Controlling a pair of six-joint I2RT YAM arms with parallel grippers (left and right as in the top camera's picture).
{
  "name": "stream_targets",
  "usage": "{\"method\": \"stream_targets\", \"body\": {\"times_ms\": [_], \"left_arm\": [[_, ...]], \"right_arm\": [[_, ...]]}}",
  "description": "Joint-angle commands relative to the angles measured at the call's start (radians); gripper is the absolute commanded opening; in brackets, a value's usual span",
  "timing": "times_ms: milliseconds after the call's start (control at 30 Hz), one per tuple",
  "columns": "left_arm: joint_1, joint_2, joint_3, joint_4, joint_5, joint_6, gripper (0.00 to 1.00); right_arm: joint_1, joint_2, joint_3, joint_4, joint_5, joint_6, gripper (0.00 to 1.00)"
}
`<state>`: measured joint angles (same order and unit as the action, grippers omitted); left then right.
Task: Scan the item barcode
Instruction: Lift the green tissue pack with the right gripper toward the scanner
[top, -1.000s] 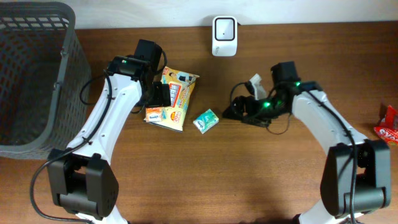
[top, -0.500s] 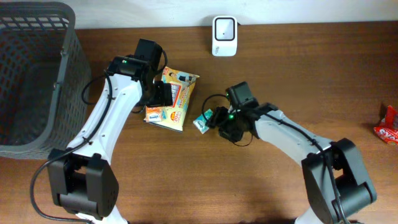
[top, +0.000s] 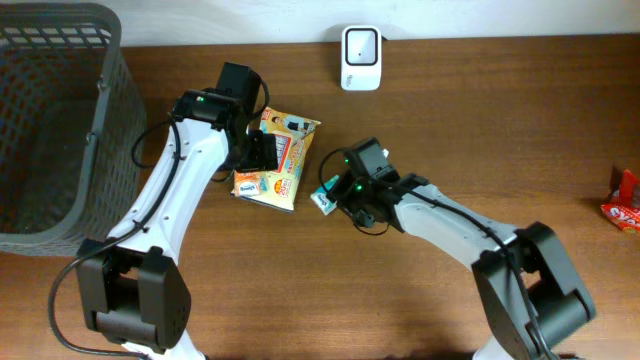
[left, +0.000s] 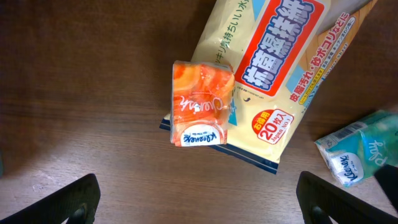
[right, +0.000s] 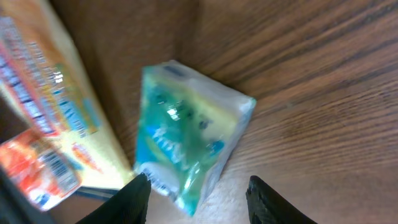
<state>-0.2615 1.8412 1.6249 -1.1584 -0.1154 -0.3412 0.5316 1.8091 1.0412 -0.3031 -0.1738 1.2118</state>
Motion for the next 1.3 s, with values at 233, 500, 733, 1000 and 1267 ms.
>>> {"method": "stream_targets", "body": {"times_ms": [233, 500, 733, 1000, 1267], "left_arm": [[0.002, -0.003, -0.005, 0.002, 0.007, -0.010, 0.99], [0.002, -0.003, -0.005, 0.002, 0.006, -0.010, 0.99], [0.002, -0.003, -0.005, 0.002, 0.006, -0.010, 0.99], [0.002, -0.003, -0.005, 0.002, 0.006, -0.010, 0.99], [0.002, -0.003, -0.005, 0.002, 0.006, -0.010, 0.99]], "right_arm": [[0.006, 0.099, -0.004, 0.026, 0.028, 0.027, 0.45], [0.004, 0.099, -0.003, 0.032, 0.012, -0.031, 0.13], [-0.081, 0.099, 0.008, 0.108, -0.225, -0.292, 0.04], [-0.255, 0.099, 0.008, 0.182, -0.621, -0.631, 0.04], [-0.343, 0.099, 0.008, 0.311, -0.983, -0.763, 0.04]]}}
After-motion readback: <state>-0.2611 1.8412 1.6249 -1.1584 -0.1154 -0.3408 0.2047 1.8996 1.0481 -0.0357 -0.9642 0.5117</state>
